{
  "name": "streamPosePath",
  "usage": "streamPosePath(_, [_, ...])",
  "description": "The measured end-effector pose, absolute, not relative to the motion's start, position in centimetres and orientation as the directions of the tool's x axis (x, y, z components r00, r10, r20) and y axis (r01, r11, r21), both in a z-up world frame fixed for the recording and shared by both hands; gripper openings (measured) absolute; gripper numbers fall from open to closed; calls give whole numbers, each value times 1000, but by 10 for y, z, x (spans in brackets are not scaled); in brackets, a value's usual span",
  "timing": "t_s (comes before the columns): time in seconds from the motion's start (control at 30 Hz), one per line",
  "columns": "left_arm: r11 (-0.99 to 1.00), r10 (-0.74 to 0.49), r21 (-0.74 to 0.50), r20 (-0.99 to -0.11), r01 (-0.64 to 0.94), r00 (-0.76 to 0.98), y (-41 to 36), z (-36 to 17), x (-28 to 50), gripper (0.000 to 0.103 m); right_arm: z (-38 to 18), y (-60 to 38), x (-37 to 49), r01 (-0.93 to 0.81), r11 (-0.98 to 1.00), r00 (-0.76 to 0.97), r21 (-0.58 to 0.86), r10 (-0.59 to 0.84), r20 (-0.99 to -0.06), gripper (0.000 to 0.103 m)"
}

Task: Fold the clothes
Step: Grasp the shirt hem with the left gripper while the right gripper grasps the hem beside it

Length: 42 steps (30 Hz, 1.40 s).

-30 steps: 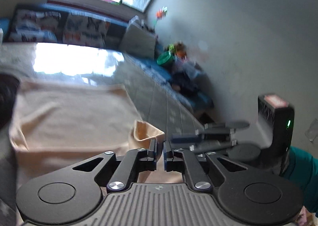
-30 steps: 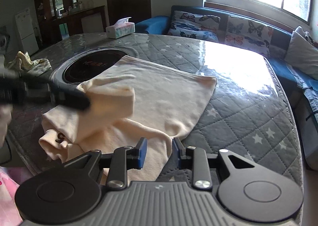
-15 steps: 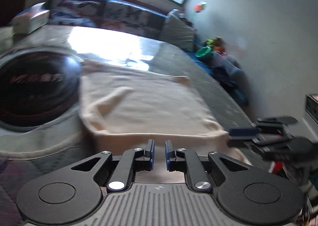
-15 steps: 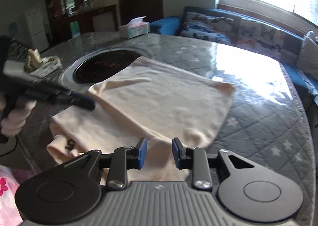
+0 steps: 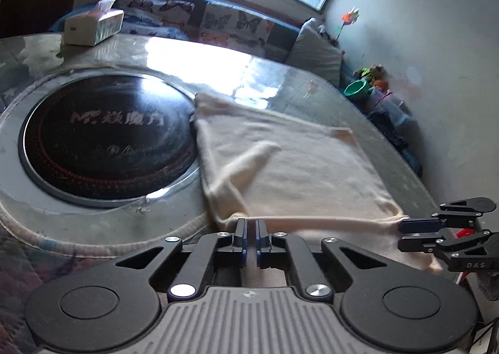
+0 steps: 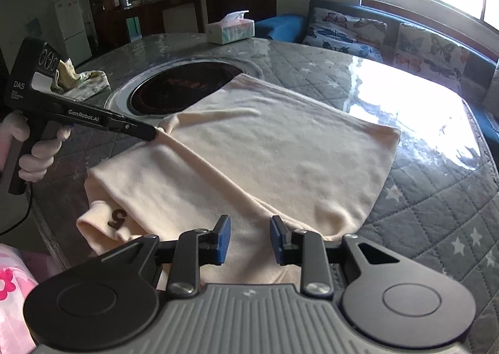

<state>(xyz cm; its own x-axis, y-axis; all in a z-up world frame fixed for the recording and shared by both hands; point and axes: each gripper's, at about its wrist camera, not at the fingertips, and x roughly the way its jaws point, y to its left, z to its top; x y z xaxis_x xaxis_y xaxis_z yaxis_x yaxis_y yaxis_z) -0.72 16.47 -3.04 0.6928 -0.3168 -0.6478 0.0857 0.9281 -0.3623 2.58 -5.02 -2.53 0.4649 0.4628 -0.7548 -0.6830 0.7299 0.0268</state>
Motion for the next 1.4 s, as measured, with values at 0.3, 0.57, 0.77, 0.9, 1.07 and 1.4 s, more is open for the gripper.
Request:
streamPosePath(0.3, [900,-435,-322,-608,295,664,131,-1,-31,8,-21,-49,19,-718,696,449,0,464,-764,27])
streamPosePath(0.57, [851,-496,-237,-656,470,568,106,-4,-61,27,-24,-47,5,-751,658,435,-43,445,-783,27])
streamPosePath(0.77, [814,-474,-91,-673,573,567,106,3,-98,53,-14,-47,-17,-800,594,418,-91,442,-794,30])
streamPosePath(0.9, [785,-428,47,-681,618,594,93,-6,-113,53,-13,-45,-32,-824,554,406,-119,432,-805,41])
streamPosePath(1.07, [762,-384,165,-664,627,642,79,-23,-117,46,-12,-43,-47,-847,508,407,-158,427,-808,55])
streamPosePath(1.4, [805,-421,104,-595,584,685,87,-8,-98,7,-20,-30,-61,-877,431,417,-213,464,-782,62])
